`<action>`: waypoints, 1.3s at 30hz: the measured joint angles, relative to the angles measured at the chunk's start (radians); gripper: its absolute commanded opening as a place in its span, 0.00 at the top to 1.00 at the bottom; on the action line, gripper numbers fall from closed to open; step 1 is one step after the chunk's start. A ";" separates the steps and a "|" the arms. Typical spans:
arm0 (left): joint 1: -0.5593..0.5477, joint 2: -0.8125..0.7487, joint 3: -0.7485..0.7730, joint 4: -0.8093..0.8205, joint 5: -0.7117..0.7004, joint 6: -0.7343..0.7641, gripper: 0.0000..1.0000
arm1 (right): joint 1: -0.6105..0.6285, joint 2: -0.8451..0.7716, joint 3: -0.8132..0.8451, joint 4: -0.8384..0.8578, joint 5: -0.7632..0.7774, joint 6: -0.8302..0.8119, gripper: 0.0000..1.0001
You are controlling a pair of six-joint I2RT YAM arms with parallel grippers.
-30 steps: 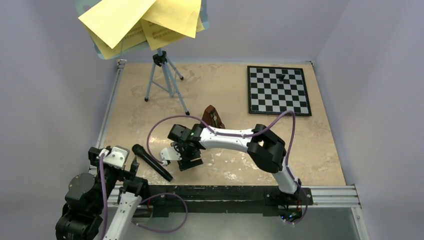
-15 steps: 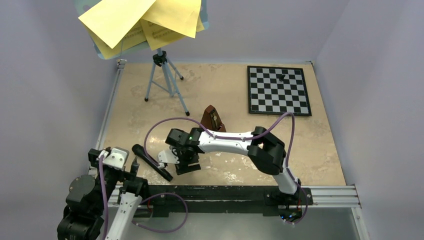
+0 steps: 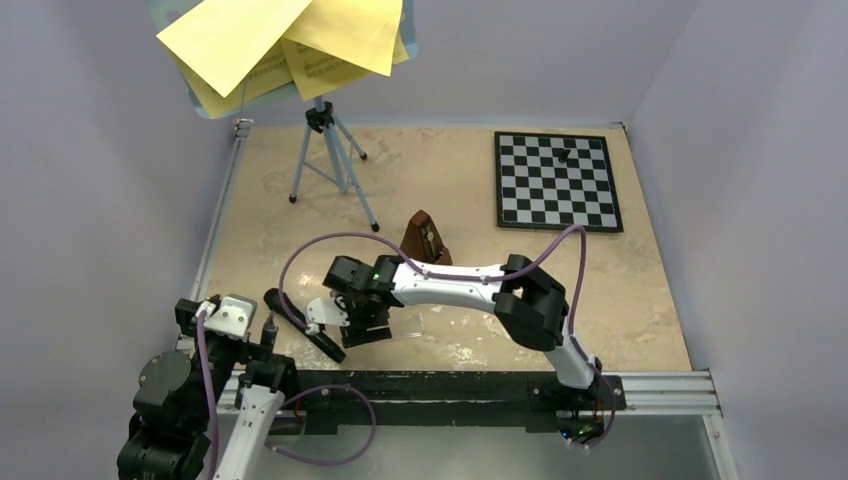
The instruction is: Pack up the instrument practice props
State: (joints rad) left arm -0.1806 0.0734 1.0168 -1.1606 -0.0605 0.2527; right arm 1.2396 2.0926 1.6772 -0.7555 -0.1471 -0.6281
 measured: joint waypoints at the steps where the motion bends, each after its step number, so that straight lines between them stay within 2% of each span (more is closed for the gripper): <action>1: 0.003 0.000 0.000 0.000 0.000 0.000 0.00 | 0.002 0.005 0.000 0.003 0.002 0.000 0.26; 8: 0.011 -0.002 0.000 0.000 0.002 0.000 0.00 | 0.011 0.071 0.000 0.027 0.039 0.000 0.22; 30: 0.017 -0.006 0.000 0.000 0.021 0.000 0.00 | 0.011 0.078 0.007 0.030 0.053 0.025 0.30; 33: 0.017 -0.008 0.000 0.000 0.024 0.000 0.00 | 0.011 0.078 0.007 0.030 0.056 0.027 0.21; 35: 0.017 -0.008 0.000 0.000 0.026 0.000 0.00 | 0.011 0.078 0.007 0.031 0.059 0.031 0.19; 39: 0.017 -0.010 -0.002 0.000 0.030 0.000 0.00 | 0.011 0.078 0.007 0.030 0.060 0.034 0.24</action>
State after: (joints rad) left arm -0.1635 0.0639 1.0149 -1.1610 -0.0307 0.2531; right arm 1.2503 2.1704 1.6844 -0.7254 -0.0868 -0.5938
